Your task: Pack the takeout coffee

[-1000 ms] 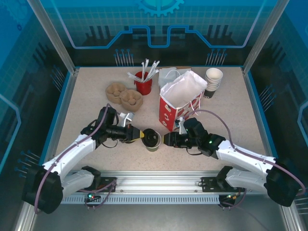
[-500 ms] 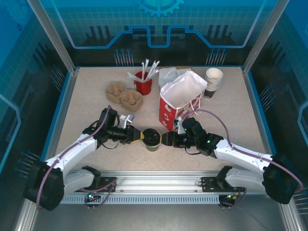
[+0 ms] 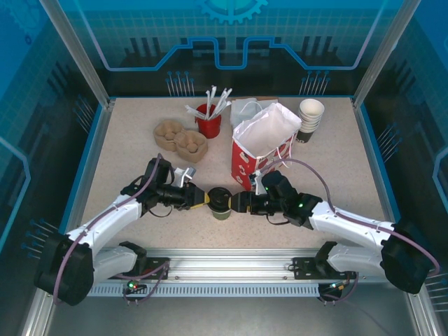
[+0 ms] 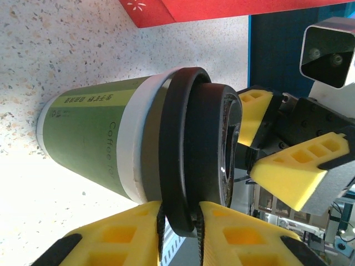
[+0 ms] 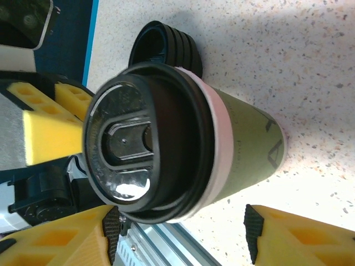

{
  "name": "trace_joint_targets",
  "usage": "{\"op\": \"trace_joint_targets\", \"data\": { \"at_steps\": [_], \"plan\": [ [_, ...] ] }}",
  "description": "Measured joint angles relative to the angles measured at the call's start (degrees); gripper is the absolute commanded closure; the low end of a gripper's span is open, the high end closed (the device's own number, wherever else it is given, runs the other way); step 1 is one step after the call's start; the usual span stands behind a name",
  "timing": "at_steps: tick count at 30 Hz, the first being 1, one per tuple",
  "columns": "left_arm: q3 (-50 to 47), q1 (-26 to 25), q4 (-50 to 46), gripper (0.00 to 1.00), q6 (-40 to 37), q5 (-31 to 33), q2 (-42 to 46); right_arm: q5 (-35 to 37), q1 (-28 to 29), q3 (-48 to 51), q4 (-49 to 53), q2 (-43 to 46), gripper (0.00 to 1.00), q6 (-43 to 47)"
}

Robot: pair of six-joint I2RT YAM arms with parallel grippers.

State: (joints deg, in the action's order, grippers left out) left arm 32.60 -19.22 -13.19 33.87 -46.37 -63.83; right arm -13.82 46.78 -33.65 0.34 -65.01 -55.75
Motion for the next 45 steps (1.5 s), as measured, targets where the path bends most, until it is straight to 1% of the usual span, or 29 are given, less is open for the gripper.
{"op": "trace_joint_targets", "data": {
  "at_steps": [3,6,7,21,28,31,37,42,45],
  "plan": [
    [-0.09,0.00,-0.22,0.66,-0.68,0.02,0.02,0.15,0.59,-1.29,0.26,-0.17,0.31,0.13],
    [-0.09,-0.11,-0.63,0.56,-1.09,0.26,0.07,0.33,0.85,-2.19,0.33,-0.52,0.30,0.26],
    [-0.09,-0.13,-0.76,0.55,-1.14,0.44,0.13,0.37,0.85,-2.38,0.42,-0.66,0.30,0.26],
    [-0.07,-0.90,-2.12,0.53,-2.71,2.16,0.24,1.86,0.85,-3.56,2.89,-1.99,0.27,1.31],
    [1.49,-2.43,-3.39,0.58,-3.82,3.30,-0.48,1.86,0.85,-4.39,3.19,-3.23,0.29,1.70],
    [2.45,-2.93,-3.67,0.58,-4.20,3.72,-1.38,1.88,0.85,-4.63,3.21,-3.69,0.30,1.77],
    [3.37,-3.61,-4.96,0.54,-5.16,4.68,-2.23,1.90,0.85,-4.72,3.28,-4.20,0.30,1.81],
    [3.80,-3.74,-6.97,0.48,-6.25,5.66,-2.23,2.10,0.85,-4.74,3.58,-4.46,0.30,2.14],
    [4.09,-3.78,-7.80,0.46,-7.02,6.10,-2.10,2.54,0.85,-4.83,3.87,-4.46,0.30,2.40]
  ]
}}
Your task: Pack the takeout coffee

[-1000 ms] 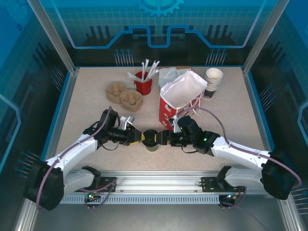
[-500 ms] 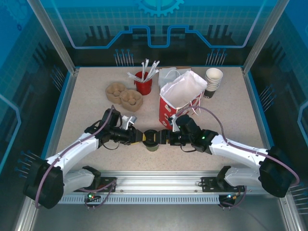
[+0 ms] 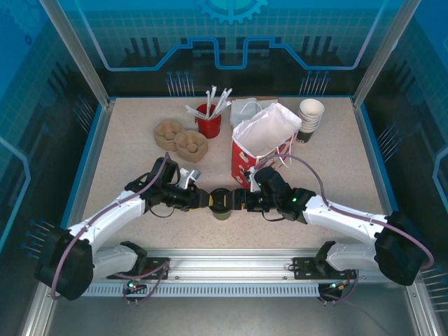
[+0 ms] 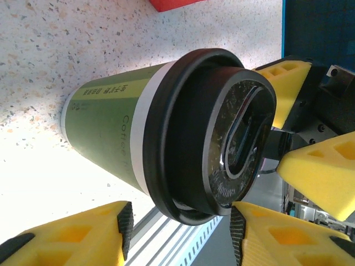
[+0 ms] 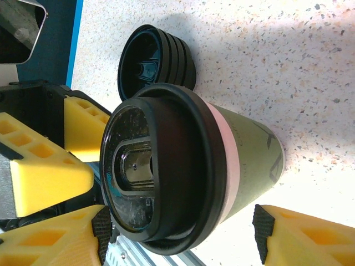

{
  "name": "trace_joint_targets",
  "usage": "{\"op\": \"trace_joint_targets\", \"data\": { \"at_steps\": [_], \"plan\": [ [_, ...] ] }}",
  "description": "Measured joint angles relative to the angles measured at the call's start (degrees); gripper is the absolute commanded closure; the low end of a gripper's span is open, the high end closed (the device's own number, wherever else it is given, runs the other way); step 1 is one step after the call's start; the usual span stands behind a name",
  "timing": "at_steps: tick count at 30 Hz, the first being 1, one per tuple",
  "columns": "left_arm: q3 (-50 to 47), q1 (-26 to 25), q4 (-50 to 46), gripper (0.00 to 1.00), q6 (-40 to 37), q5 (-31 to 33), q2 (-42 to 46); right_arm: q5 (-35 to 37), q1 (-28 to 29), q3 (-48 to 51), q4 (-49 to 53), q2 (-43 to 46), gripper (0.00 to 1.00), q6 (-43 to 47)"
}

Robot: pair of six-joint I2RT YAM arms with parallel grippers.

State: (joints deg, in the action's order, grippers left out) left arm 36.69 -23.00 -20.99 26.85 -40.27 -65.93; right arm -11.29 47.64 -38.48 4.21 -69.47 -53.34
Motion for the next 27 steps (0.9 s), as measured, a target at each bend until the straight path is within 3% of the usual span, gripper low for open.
{"op": "trace_joint_targets", "data": {
  "at_steps": [7,15,20,27],
  "plan": [
    [1.11,0.00,-0.13,0.44,0.02,0.61,0.11,0.68,0.00,-0.68,0.94,-0.09,0.32,0.61],
    [3.58,-0.02,0.33,0.47,0.00,1.09,-1.09,1.84,0.00,-0.94,2.10,-0.59,0.35,0.87],
    [4.15,-0.09,0.20,0.54,-0.33,1.55,-4.15,2.29,0.00,-1.01,2.86,-1.09,0.38,0.87],
    [4.55,-1.18,-1.20,0.55,-1.88,3.63,-5.66,2.34,0.00,-1.01,2.89,-1.29,0.43,0.85]
  ]
}}
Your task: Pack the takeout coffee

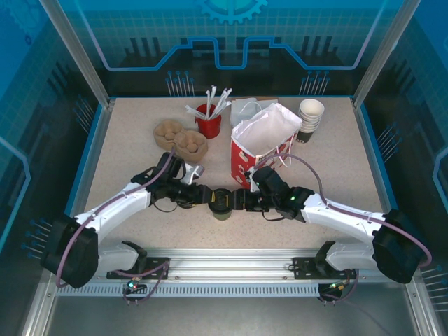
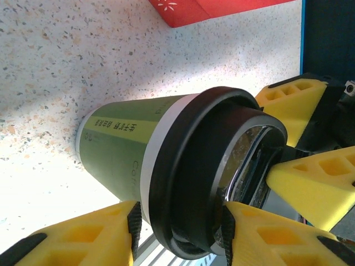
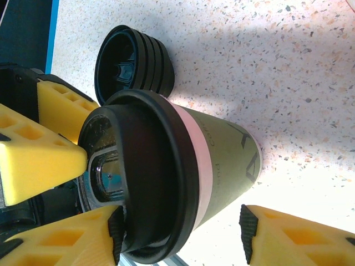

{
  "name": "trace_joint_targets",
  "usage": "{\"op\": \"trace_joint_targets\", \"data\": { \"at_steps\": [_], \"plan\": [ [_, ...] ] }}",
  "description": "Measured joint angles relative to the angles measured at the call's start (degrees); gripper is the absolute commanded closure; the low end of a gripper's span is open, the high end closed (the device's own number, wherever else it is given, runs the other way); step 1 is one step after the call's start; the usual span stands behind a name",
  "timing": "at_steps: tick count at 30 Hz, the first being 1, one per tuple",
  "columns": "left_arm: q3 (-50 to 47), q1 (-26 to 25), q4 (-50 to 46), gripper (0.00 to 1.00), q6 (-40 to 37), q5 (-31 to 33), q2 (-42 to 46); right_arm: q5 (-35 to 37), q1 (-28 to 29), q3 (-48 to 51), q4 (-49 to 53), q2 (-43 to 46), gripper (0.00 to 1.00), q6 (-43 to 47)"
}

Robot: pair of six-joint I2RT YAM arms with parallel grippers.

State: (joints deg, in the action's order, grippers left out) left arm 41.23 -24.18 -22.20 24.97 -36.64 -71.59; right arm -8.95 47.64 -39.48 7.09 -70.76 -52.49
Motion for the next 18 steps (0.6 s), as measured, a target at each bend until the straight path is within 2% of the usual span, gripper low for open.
{"op": "trace_joint_targets", "data": {
  "at_steps": [18],
  "plan": [
    [2.03,-0.37,-0.07,0.60,-1.42,0.31,-2.60,0.92,0.00,-0.72,0.31,-1.01,0.51,-0.70]
  ]
}}
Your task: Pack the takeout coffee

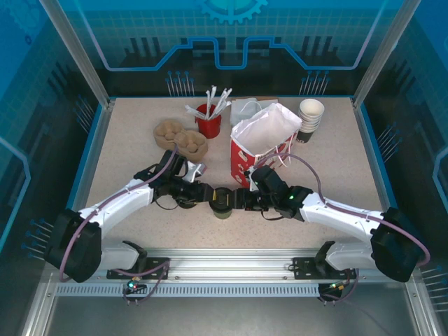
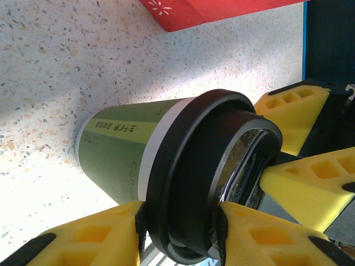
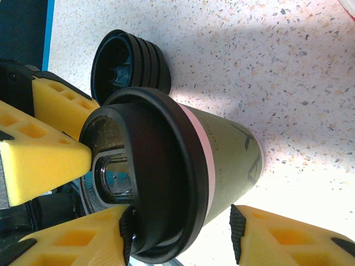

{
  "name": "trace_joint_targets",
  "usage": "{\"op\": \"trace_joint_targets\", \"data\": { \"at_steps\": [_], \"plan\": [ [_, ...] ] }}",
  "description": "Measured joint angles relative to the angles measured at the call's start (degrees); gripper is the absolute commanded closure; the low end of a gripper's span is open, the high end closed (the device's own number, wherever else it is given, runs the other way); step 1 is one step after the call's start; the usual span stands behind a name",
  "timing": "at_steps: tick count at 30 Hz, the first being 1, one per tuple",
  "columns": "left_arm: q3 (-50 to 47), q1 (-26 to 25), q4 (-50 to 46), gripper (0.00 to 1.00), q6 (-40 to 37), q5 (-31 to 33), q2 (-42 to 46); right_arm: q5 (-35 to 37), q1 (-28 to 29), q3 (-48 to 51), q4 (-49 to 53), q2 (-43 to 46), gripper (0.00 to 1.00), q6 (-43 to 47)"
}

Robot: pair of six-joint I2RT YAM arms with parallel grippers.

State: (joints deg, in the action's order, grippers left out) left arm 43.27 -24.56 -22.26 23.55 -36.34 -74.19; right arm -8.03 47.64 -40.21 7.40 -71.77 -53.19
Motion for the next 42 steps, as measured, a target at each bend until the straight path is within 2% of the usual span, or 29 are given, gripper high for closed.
{"op": "trace_joint_targets", "data": {
  "at_steps": [24,42],
  "plan": [
    [0.61,-0.96,0.24,0.61,-1.20,1.84,-1.42,-1.55,-0.81,1.60,-3.13,-0.59,0.54,-7.04],
    [1.81,-2.43,-3.02,0.56,-1.01,5.73,0.72,-0.92,-0.70,-2.56,1.44,-2.78,0.46,-5.38]
  ]
}}
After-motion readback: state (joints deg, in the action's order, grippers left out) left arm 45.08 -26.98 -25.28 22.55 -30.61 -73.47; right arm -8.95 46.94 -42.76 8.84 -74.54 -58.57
